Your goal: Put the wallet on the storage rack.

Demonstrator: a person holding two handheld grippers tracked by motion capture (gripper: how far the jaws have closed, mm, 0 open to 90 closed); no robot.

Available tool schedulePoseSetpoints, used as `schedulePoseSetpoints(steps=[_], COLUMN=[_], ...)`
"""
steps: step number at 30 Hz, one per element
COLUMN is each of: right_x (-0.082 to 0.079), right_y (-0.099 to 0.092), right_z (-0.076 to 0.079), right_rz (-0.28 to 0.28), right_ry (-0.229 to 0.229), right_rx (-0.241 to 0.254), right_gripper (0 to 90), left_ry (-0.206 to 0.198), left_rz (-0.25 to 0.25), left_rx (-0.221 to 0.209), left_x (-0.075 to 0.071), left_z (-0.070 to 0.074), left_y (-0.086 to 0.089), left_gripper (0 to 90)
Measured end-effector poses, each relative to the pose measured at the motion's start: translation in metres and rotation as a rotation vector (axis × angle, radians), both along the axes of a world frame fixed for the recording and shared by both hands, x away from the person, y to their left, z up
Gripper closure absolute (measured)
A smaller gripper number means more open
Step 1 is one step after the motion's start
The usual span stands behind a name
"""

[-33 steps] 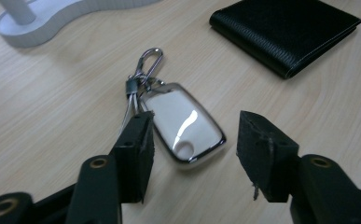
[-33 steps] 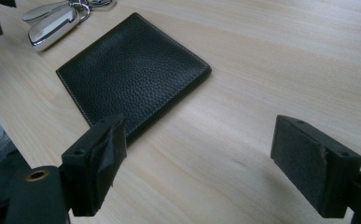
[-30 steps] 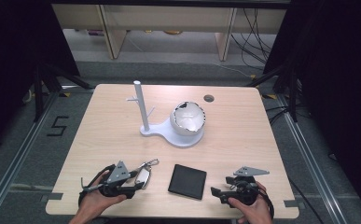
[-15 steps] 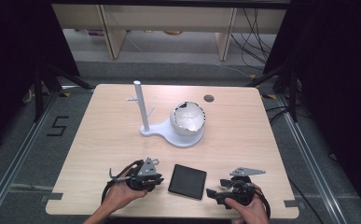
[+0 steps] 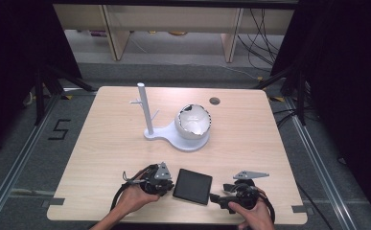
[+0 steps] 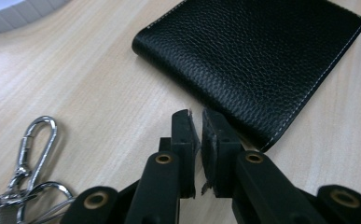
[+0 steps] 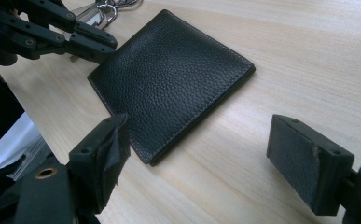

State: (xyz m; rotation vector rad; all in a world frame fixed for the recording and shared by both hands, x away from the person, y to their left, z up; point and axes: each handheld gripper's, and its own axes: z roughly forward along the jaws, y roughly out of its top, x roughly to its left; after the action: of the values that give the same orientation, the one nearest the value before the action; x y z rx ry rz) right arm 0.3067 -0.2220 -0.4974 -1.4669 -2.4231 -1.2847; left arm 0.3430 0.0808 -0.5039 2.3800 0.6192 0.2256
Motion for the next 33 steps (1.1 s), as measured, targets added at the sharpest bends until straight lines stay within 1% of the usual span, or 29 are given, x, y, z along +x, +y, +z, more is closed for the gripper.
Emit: schedulePoseSetpoints(steps=[2,3,4,5,6,7,8,9,10,11,12,13,14,15,16,18,19,20,21,22,23,24,25,26,28,29,30,32,33], right_x=[0.001,0.002,0.002,0.002,0.002,0.003,0.005,0.005,0.006,0.008,0.009,0.012,0.012,0.014,0.015,0.017,0.018,0.019,0.021,0.022,0.023,0.025,0.026,0.026,0.030,0.033,0.033,0.035,0.036], right_y=[0.001,0.002,0.003,0.004,0.003,0.004,0.004,0.005,0.005,0.005,0.005,0.005,0.005,0.005,0.005,0.005,0.006,0.006,0.005,0.007,0.006,0.007,0.007,0.007,0.008,0.006,0.006,0.007,0.008], right_z=[0.000,-0.001,-0.001,-0.001,-0.001,-0.001,-0.002,-0.002,-0.001,-0.003,-0.002,-0.003,-0.003,-0.003,-0.002,-0.004,-0.004,-0.004,-0.004,-0.005,-0.005,-0.005,-0.005,-0.005,-0.006,-0.008,-0.008,-0.008,-0.009], right_rz=[-0.003,0.005,0.008,0.004,-0.004,-0.004,0.008,-0.004,-0.005,0.002,-0.003,-0.009,-0.014,-0.012,-0.018,-0.020,-0.027,-0.024,-0.023,-0.024,-0.022,-0.019,-0.031,-0.036,-0.034,-0.024,-0.024,-0.026,-0.021], right_ry=[0.004,-0.005,0.001,0.004,0.012,0.017,-0.006,0.018,0.021,0.009,0.014,0.002,0.017,0.013,0.024,0.017,0.030,0.031,0.026,0.026,0.020,0.023,0.036,0.039,0.034,0.013,0.013,0.013,0.026], right_rx=[-0.011,-0.024,-0.019,-0.014,-0.031,-0.021,-0.028,-0.016,-0.028,-0.017,-0.032,-0.036,-0.019,-0.023,-0.033,-0.022,-0.025,-0.023,-0.033,-0.024,-0.030,-0.031,-0.033,-0.023,-0.022,-0.042,-0.042,-0.035,-0.016], right_gripper=[22.3,22.3,22.3,22.4,22.5,22.6,22.8,23.0,23.3,23.5,23.7,23.8,24.0,24.3,24.6,25.1,25.3,25.4,25.6,25.7,26.1,26.4,26.5,26.6,27.7,27.8,27.8,28.8,30.3], left_ry=[-0.002,-0.006,0.006,0.012,0.013,0.009,0.009,0.010,0.008,0.005,0.001,0.006,0.007,0.012,0.016,0.016,0.027,0.027,0.030,0.030,0.026,0.026,0.029,0.025,0.027,0.025,0.025,0.025,0.026], left_rz=[-0.002,-0.010,-0.019,-0.012,-0.019,-0.036,-0.043,-0.060,-0.062,-0.057,-0.084,-0.075,-0.072,-0.085,-0.103,-0.105,-0.119,-0.105,-0.135,-0.135,-0.143,-0.143,-0.137,-0.163,-0.158,-0.165,-0.165,-0.163,-0.167], left_rx=[0.013,0.015,0.014,-0.004,-0.001,0.018,0.019,0.024,0.023,0.017,0.043,0.026,0.017,0.023,0.033,0.016,0.022,-0.005,0.017,0.003,0.007,0.007,-0.010,0.017,0.012,0.013,0.013,0.011,0.018], left_x=[-0.001,-0.001,-0.001,-0.002,-0.003,-0.004,-0.006,-0.007,-0.008,-0.010,-0.010,-0.011,-0.013,-0.014,-0.014,-0.017,-0.017,-0.019,-0.019,-0.021,-0.022,-0.022,-0.024,-0.023,-0.024,-0.024,-0.024,-0.025,-0.024], left_z=[0.001,0.001,0.001,0.000,0.000,0.001,0.002,0.002,0.002,0.002,0.003,0.002,0.002,0.002,0.003,0.002,0.002,0.001,0.002,0.002,0.002,0.002,0.001,0.003,0.002,0.002,0.002,0.002,0.003], left_y=[-0.002,-0.002,-0.002,-0.003,-0.005,-0.006,-0.007,-0.009,-0.011,-0.013,-0.013,-0.015,-0.017,-0.018,-0.019,-0.024,-0.025,-0.029,-0.029,-0.032,-0.033,-0.033,-0.037,-0.037,-0.038,-0.040,-0.040,-0.040,-0.040], left_gripper=[84.7,85.3,85.4,85.4,85.5,85.5,85.4,85.4,85.3,85.3,85.4,85.3,85.3,85.3,85.3,85.2,85.2,85.1,85.0,85.0,84.9,84.8,84.8,84.8,84.8,84.8,84.8,85.0,85.0])
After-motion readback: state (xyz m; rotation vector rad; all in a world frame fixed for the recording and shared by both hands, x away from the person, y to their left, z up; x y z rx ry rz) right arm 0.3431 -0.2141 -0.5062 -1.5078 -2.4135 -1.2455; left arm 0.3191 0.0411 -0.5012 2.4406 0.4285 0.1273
